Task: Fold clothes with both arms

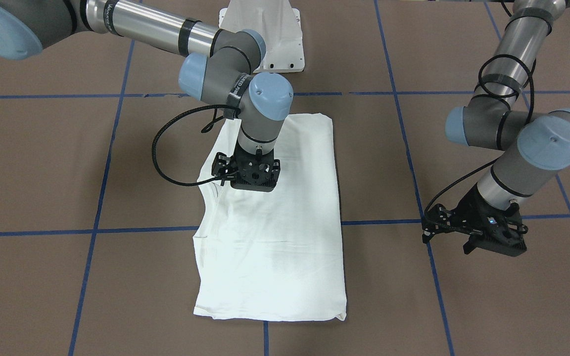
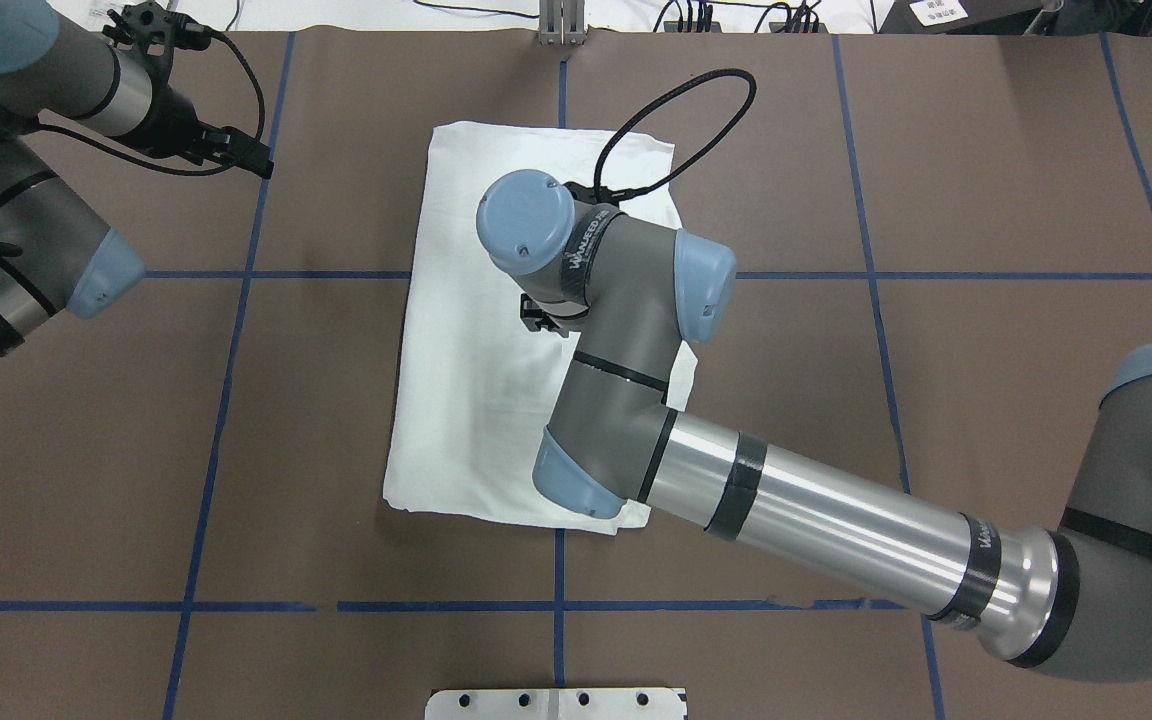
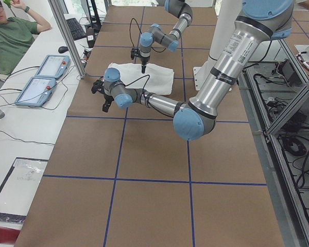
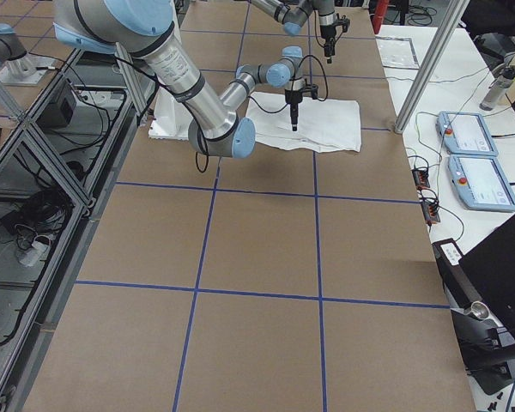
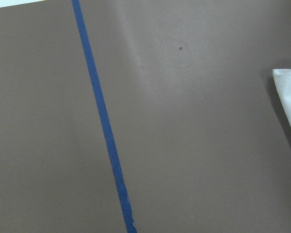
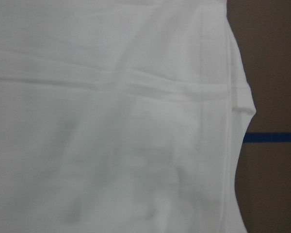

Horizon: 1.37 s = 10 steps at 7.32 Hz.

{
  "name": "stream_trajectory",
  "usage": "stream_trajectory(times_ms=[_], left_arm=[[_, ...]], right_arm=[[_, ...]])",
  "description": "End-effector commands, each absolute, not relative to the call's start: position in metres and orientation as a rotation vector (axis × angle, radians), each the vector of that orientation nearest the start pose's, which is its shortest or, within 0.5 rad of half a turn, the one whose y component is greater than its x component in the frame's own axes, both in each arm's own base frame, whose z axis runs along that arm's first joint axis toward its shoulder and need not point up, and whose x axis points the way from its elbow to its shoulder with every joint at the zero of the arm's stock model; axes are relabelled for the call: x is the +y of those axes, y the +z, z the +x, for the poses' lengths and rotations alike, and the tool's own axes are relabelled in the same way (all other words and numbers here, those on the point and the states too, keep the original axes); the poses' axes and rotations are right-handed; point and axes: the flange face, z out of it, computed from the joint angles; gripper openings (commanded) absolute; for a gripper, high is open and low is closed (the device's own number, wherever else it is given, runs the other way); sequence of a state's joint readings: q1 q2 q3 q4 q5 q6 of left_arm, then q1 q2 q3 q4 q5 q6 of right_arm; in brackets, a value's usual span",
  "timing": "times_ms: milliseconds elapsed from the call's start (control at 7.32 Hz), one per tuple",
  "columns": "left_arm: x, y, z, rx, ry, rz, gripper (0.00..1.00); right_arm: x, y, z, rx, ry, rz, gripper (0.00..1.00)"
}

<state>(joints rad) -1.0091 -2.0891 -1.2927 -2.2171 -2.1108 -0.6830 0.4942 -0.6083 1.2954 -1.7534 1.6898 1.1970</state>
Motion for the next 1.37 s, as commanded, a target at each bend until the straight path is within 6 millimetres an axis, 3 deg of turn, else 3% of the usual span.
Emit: stream_trajectory(times_ms=[0, 273, 410, 956, 1229], left_arm=[[-0.650, 0.418, 0.313, 0.913, 0.126, 0.405, 1.00], [-0.650, 0.418, 0.313, 0.912, 0.127, 0.406, 1.00], [-0.650, 0.418, 0.313, 0.912, 0.127, 0.406, 1.00], [-0.650, 0.418, 0.313, 0.912, 0.127, 0.406, 1.00], [-0.650, 0.418, 0.313, 0.912, 0.127, 0.406, 1.00]], right_arm=[[-0.424, 0.186, -0.641, -0.399, 0.067, 0.077, 1.00], [-0.399, 0.187, -0.641, -0.359, 0.042, 0.082, 1.00], [-0.391, 0.199, -0.646, -0.341, 0.036, 0.087, 1.00], [-0.390, 0.202, -0.643, -0.352, 0.038, 0.091, 1.00], [-0.381, 0.226, -0.624, -0.352, 0.035, 0.092, 1.00]])
